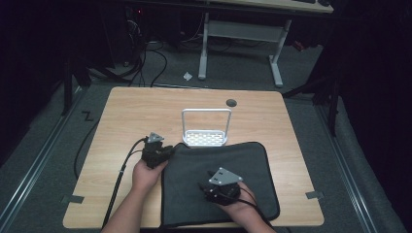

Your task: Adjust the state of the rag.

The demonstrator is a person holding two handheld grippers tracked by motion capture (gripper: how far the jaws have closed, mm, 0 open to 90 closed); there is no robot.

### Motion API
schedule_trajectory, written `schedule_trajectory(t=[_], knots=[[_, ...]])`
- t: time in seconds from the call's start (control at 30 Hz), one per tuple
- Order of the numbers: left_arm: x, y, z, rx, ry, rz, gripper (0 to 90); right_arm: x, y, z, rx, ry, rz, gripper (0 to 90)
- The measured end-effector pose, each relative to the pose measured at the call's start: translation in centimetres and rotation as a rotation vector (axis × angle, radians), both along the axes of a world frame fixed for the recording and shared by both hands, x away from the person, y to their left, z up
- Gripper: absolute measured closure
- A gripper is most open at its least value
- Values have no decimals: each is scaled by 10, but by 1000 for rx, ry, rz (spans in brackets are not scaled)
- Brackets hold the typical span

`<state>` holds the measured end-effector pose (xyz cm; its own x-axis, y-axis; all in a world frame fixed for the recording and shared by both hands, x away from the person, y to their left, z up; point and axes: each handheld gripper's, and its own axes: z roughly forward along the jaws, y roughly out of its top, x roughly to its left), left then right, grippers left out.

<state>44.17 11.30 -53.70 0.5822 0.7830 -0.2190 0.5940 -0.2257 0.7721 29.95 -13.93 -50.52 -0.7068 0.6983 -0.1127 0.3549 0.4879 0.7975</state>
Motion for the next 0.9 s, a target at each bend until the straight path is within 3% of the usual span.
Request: schedule_trajectory(t=[0.1, 0.13, 0.27, 0.47, 0.7, 0.9], knots=[[0, 1, 0, -14, 1, 6, 780, -1, 15, -3, 2, 14, 33, 469], [1, 2, 0, -22, 7, 8, 779, -2, 30, -7, -10, 34, 62, 466], [1, 3, 0, -33, 5, 10, 776, -5, 57, -14, -36, 56, 121, 449], [1, 4, 0, -43, 10, 10, 776, -12, 87, -22, -31, 115, 181, 435], [2, 4, -1, -44, 18, 9, 773, -15, 108, -26, -34, 142, 233, 425], [2, 4, -1, -43, 24, 10, 773, -14, 105, -29, -63, 133, 230, 497]])
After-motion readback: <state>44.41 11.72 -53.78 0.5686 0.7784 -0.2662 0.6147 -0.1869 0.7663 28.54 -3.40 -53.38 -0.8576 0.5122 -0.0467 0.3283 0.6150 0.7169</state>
